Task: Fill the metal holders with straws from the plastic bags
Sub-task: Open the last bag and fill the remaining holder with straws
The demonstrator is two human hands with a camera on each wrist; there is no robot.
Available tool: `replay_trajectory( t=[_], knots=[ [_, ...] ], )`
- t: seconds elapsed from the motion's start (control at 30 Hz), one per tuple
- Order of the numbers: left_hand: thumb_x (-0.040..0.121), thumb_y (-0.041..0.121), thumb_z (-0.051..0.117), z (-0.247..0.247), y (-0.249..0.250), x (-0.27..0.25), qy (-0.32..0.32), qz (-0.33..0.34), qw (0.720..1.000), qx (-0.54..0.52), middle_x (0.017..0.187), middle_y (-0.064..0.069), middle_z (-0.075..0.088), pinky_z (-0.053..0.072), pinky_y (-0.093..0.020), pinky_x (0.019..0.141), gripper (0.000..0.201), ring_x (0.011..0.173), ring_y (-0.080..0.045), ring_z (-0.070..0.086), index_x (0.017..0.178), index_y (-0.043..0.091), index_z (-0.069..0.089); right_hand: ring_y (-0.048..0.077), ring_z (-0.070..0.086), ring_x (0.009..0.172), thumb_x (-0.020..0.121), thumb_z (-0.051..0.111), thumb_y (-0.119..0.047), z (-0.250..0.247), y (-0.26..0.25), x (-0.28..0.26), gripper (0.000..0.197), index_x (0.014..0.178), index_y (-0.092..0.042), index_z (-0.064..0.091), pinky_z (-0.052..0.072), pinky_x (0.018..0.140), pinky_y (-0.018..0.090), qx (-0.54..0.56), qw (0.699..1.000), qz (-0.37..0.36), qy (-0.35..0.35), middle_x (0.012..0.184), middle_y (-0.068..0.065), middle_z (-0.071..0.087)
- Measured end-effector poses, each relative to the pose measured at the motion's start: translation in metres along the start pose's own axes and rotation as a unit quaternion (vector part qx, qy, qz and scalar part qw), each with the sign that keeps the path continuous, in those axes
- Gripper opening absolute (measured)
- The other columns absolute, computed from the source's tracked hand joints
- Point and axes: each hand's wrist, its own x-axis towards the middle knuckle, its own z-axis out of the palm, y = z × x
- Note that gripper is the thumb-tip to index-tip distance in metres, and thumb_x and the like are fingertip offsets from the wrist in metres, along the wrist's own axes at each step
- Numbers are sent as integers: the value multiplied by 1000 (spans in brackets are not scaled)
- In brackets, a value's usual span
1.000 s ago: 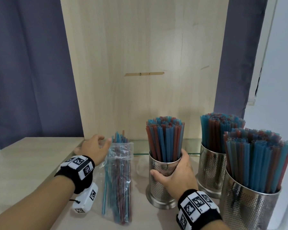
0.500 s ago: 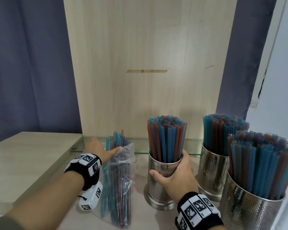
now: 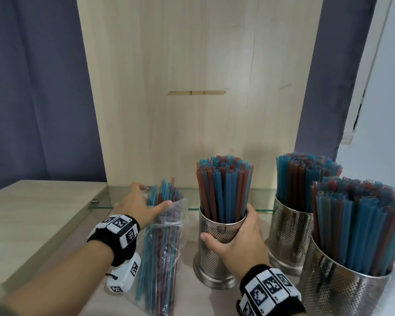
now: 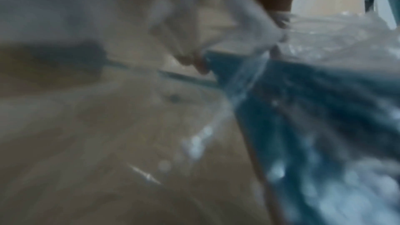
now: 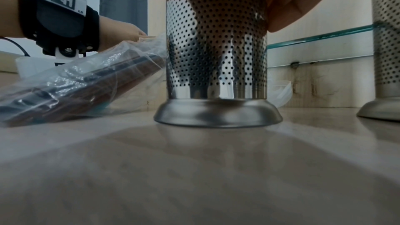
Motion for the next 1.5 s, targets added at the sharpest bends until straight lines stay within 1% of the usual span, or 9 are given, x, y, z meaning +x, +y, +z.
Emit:
replay_trajectory(
  t=[0.17,0.37,0.5,0.6,0.87,1.1,1.23,1.33,1.5],
  knots=[
    [64,65,79,8,5,6,-38,-7,998,-39,97,5,70,40,-22,54,79,81,-11,66,123,19,50,6,48,121,52,89,-57,0,0,0,112,140,-32,24,43,104,24,2,1000,-5,0,127,-17,49],
    [69,20,87,12,2,25,-71,-47,982,-171,79,-2,70,60,-36,76,39,75,-20,70,101,4,71,6,48,122,52,88,-58,1,2,1,112,140,-31,25,44,106,28,2,1000,-5,2,128,-15,50],
    [74,6,79,8,4,22,-66,-48,981,-176,70,-3,66,50,-24,53,15,61,-14,62,84,7,68,8,50,122,49,86,-62,2,4,2,114,141,-29,28,46,106,32,1,1000,-1,5,129,-14,51],
    [76,5,76,6,7,24,-68,-59,980,-177,72,-8,65,48,-23,50,14,58,-16,58,72,8,63,7,49,122,49,87,-60,1,4,2,113,140,-29,28,45,106,30,3,1000,-3,6,128,-15,50],
    [81,24,78,16,16,22,-82,-40,984,-152,89,-9,65,50,-30,71,29,74,-23,62,100,8,64,7,48,123,50,88,-59,2,5,2,112,141,-30,29,44,106,28,5,1000,-4,4,129,-16,50],
    [79,31,79,8,20,23,-101,-91,982,-131,78,-5,65,49,-28,64,39,68,-19,62,103,3,68,8,50,123,49,87,-60,2,6,2,111,139,-32,29,47,106,33,10,1000,-8,9,128,-16,51],
    [79,37,75,5,22,21,-100,-94,985,-106,77,-3,64,55,-33,78,29,77,-24,65,87,11,66,7,51,121,50,88,-58,2,5,2,110,139,-31,30,48,105,32,15,1000,-7,9,127,-16,51],
    [83,32,73,2,23,19,-88,-94,985,-115,72,-2,60,51,-32,73,23,69,-21,60,73,16,58,8,52,120,49,88,-59,2,6,3,109,138,-31,31,48,105,32,17,1000,-7,10,126,-15,53],
    [88,23,68,-10,23,19,-47,-114,979,-164,76,-6,56,47,-32,74,29,81,-28,57,107,3,61,9,50,123,50,88,-58,2,6,2,111,139,-31,28,46,106,32,11,1000,-7,10,129,-13,52]
  ],
)
